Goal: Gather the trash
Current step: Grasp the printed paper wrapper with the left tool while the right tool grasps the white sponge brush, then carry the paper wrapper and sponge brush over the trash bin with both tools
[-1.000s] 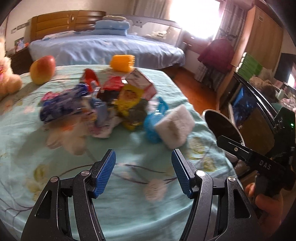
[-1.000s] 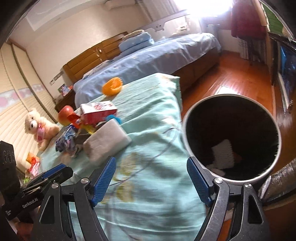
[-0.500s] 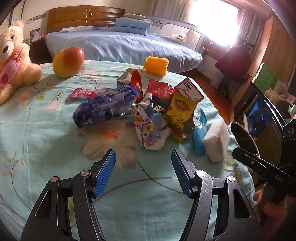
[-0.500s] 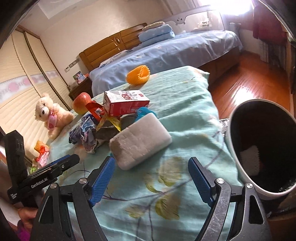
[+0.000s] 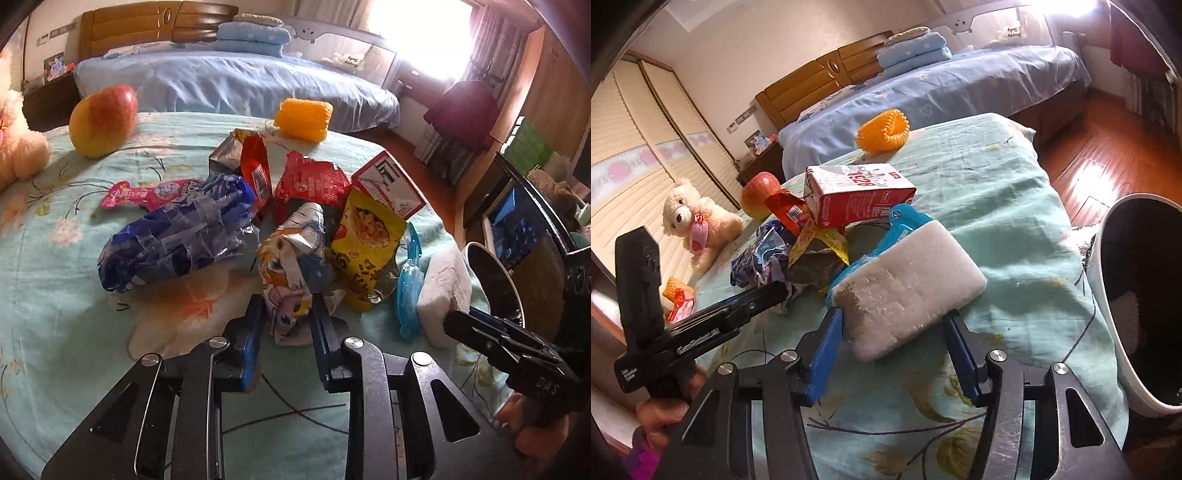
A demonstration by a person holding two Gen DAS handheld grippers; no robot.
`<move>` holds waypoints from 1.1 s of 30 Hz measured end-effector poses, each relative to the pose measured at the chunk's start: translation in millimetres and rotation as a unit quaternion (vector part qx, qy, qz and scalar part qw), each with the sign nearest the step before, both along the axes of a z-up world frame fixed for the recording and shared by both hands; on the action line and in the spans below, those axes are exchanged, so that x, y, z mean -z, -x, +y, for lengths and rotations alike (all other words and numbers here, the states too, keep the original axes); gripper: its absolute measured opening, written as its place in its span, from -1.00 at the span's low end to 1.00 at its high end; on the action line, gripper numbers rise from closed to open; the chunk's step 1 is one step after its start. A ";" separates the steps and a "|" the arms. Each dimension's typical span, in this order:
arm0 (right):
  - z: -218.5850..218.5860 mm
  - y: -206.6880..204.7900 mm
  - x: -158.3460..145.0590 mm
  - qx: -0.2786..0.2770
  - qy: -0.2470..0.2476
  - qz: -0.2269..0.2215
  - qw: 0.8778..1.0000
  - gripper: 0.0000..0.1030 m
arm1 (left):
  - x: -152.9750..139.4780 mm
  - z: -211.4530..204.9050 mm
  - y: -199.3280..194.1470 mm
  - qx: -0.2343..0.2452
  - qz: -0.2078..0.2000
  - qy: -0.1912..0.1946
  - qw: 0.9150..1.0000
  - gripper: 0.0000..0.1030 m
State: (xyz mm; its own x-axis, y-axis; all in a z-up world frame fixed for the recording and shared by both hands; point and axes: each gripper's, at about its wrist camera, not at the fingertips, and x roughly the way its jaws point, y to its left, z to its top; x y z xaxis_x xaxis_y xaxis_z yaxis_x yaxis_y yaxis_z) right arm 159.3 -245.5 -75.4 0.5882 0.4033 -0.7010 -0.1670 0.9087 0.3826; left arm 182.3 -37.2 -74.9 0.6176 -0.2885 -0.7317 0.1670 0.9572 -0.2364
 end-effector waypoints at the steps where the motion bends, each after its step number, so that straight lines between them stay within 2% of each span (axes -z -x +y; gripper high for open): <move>1: 1.2 1.8 -0.8 -0.001 0.004 -0.003 1.000 -0.04 | -1.5 -0.6 2.6 0.000 -0.004 -0.001 1.000 -0.57; 4: 1.7 6.0 -1.9 -0.004 0.005 -0.006 1.000 -0.14 | -3.5 0.4 11.8 0.001 -0.008 0.002 1.000 -0.58; 5: 1.1 7.1 -1.8 -0.004 0.003 -0.005 1.000 -0.28 | -3.6 0.9 15.2 0.002 -0.007 0.006 1.000 -0.58; 15: -10.8 29.0 -8.6 0.002 0.004 -0.017 1.000 -0.28 | -13.2 -1.3 49.4 0.012 -0.012 0.028 0.999 -0.58; 33: -70.5 59.4 -19.0 0.066 0.007 -0.027 0.997 -0.28 | -27.7 -76.5 62.9 0.095 -0.019 0.032 0.995 -0.58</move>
State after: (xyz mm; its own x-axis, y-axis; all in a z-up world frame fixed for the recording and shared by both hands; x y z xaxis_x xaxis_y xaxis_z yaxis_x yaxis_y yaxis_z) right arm 99.9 -316.0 -56.4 0.6731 0.3105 -0.6713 -0.0654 0.9291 0.3641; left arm 119.4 -113.7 -47.2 0.5734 -0.4489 -0.6853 0.3540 0.8902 -0.2868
